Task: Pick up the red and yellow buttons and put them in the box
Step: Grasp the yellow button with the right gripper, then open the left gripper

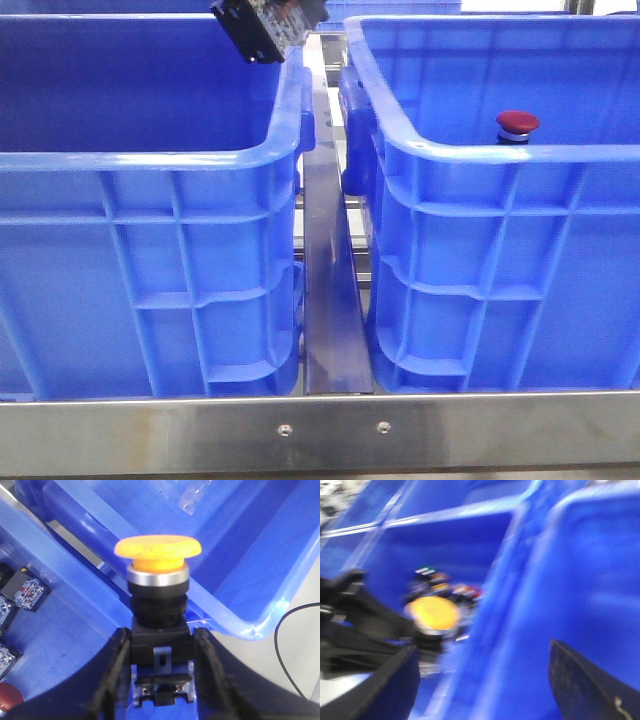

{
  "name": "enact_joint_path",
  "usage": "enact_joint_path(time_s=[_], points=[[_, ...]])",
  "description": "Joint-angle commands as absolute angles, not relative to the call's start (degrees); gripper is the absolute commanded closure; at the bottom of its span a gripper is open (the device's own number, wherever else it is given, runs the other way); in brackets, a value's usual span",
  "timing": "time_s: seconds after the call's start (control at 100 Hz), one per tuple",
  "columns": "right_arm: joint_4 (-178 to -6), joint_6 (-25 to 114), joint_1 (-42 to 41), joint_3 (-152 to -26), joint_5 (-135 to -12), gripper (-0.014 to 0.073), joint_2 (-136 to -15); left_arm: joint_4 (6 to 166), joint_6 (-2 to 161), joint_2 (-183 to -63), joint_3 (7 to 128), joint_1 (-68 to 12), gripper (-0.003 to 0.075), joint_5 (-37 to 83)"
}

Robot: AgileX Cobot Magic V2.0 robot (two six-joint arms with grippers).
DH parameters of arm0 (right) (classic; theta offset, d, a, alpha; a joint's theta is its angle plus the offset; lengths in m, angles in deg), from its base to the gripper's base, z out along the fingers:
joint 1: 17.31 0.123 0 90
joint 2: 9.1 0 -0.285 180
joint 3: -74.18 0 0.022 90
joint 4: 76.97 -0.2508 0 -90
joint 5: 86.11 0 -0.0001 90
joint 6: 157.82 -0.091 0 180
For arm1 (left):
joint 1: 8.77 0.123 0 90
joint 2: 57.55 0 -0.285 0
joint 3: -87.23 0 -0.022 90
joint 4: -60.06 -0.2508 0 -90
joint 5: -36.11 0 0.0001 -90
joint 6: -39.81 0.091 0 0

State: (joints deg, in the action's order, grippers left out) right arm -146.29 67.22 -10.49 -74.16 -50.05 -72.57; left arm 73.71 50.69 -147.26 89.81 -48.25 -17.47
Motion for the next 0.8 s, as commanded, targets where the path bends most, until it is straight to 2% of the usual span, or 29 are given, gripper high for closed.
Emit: enact_joint_path(time_s=[0.0, 0.19, 0.42, 0.79], points=[[-152.9, 64.7, -10.5, -79.1, -43.1, 0.0036, -76.4, 75.3, 50.6, -145.4, 91.2, -48.7, 0.0647, -15.2], [-158.4, 64.5, -10.4, -84.2, -34.9, 0.0036, -85.6, 75.3, 50.6, -145.4, 91.2, -48.7, 0.0647, -15.4], [-160.6, 64.4, -7.4, -88.1, -33.3, 0.0036, -93.5, 75.3, 50.6, -145.4, 91.2, -48.7, 0.0647, -15.4], [-161.0, 63.8, -4.5, -89.8, -33.0, 0.0036, -97.3, 75.3, 50.6, -145.4, 91.2, -48.7, 0.0647, -15.3]])
